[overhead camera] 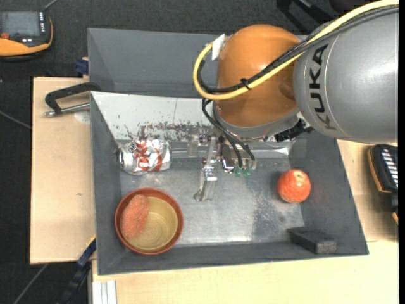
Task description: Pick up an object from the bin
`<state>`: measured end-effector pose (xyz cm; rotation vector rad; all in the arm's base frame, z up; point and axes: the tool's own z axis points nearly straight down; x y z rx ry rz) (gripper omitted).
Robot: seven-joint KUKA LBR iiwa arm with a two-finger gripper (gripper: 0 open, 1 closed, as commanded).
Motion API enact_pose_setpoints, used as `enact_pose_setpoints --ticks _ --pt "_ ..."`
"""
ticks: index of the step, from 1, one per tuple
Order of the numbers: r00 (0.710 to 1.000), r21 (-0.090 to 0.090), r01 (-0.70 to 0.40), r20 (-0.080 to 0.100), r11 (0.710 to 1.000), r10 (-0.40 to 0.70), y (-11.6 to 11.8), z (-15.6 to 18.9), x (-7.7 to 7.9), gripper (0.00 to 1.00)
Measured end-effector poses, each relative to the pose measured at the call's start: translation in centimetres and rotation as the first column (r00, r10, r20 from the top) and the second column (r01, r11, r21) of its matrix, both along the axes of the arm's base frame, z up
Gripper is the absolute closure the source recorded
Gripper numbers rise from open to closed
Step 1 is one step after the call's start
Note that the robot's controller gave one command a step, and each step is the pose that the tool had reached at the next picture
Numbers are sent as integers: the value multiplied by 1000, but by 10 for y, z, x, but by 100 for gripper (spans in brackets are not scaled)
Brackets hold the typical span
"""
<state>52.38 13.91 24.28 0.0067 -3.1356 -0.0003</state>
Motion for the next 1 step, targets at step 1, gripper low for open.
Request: enact_pose_setpoints --ticks 1 --pt "1000 1 23 -2 1000 -23 -8 -22 -12 0"
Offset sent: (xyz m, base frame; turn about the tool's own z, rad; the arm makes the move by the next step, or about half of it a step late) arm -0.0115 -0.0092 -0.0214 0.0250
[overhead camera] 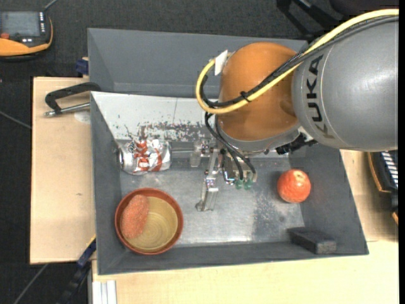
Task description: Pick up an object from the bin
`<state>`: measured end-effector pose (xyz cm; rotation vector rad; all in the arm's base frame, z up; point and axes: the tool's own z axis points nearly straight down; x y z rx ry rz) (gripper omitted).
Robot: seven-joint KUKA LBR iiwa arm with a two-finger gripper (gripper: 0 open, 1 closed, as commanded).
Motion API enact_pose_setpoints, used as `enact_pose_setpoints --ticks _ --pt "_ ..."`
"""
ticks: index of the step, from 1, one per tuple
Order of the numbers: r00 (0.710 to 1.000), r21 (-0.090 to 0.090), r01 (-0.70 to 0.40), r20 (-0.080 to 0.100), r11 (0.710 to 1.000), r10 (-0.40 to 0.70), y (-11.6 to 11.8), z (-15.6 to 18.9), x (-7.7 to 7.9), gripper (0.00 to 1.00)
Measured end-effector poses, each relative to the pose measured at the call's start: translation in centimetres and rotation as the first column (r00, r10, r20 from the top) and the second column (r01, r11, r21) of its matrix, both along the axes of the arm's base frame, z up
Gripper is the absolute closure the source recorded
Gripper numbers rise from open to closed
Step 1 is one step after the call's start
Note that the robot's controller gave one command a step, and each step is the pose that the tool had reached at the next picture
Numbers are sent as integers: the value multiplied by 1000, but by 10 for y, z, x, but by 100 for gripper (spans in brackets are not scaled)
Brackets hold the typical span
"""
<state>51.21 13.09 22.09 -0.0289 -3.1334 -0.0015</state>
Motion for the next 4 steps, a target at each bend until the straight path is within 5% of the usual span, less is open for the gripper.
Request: enact_pose_setpoints --ticks 1,2,3,4 --pt "1000 0 -22 -7 1000 22 -1 -118 -20 0" --pt "989 5 -148 7 989 148 21 -22 11 0" --pt "967 8 -254 7 967 254 39 -154 3 0" --pt "968 8 -247 40 969 246 39 -144 13 100"
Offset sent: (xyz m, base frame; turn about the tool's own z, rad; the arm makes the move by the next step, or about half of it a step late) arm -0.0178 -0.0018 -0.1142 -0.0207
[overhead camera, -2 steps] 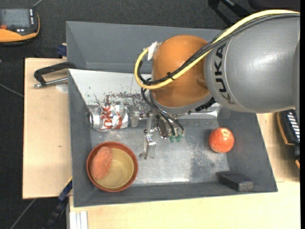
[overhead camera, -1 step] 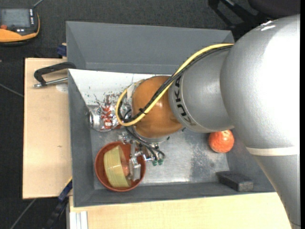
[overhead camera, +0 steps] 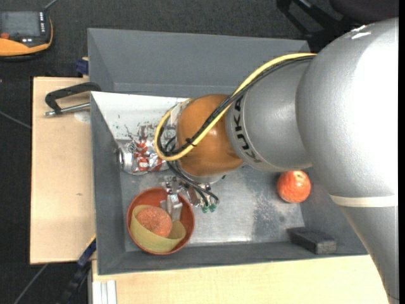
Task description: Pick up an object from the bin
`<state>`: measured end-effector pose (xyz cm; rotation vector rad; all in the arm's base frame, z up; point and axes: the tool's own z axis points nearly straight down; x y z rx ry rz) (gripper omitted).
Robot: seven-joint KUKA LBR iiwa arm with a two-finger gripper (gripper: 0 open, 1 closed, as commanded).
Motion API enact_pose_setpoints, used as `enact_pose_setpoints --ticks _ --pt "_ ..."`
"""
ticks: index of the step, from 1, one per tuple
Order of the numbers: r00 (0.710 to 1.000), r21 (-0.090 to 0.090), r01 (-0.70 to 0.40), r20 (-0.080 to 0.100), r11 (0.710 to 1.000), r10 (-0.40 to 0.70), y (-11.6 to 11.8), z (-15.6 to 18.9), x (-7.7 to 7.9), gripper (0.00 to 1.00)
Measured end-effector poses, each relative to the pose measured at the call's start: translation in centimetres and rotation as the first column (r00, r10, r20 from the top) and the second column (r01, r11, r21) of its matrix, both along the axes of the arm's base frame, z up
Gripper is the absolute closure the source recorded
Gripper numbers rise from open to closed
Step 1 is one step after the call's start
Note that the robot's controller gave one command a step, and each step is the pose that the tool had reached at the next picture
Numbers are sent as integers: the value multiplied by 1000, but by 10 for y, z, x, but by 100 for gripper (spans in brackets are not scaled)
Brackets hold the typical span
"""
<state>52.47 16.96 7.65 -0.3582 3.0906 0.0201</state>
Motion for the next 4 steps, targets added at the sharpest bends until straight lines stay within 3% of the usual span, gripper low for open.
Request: enact_pose_setpoints --ticks 1,2,3,4 --pt "1000 0 0 0 1000 0 0 0 0 100" --pt "998 2 -66 8 998 66 -14 -3 30 100" --pt "658 -30 -752 19 658 753 10 35 24 100" --pt "-62 -63 -996 0 -62 998 -1 28 50 100"
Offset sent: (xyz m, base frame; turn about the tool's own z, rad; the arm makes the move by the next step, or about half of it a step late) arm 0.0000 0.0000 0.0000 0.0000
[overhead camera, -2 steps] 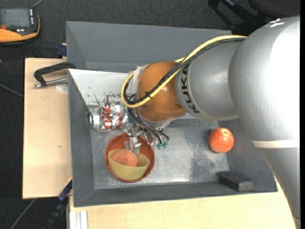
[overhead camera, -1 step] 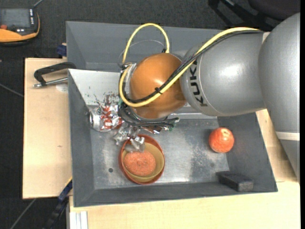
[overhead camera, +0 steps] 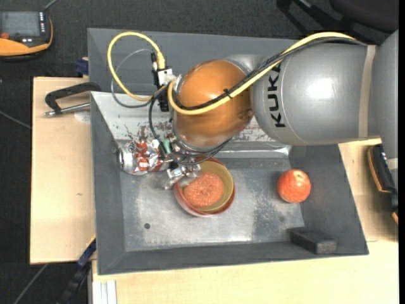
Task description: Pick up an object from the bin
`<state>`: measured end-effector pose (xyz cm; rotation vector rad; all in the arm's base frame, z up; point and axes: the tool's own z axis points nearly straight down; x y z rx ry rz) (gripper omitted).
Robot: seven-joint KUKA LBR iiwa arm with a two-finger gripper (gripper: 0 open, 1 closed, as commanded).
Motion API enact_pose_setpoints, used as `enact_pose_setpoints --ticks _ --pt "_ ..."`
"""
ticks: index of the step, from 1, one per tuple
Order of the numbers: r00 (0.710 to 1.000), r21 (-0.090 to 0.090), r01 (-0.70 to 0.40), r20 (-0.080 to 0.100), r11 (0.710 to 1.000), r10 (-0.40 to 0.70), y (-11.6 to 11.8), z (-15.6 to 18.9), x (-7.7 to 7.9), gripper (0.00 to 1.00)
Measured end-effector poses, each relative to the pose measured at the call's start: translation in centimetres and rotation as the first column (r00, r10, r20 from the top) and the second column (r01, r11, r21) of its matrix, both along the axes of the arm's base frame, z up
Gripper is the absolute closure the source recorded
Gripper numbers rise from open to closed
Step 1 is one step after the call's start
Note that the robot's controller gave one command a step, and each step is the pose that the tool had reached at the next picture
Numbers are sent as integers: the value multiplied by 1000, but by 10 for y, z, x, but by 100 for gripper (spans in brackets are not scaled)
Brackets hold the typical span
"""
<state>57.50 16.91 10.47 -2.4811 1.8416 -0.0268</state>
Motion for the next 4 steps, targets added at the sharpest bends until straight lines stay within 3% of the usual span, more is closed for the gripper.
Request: enact_pose_setpoints --ticks 1,2,3,4 --pt "999 4 -42 12 999 42 -13 217 15 100" --pt "1000 8 7 2 1000 -7 1 122 23 100" --pt "846 -20 -533 8 846 533 27 70 16 100" --pt "859 -17 -511 14 860 511 15 132 9 100"
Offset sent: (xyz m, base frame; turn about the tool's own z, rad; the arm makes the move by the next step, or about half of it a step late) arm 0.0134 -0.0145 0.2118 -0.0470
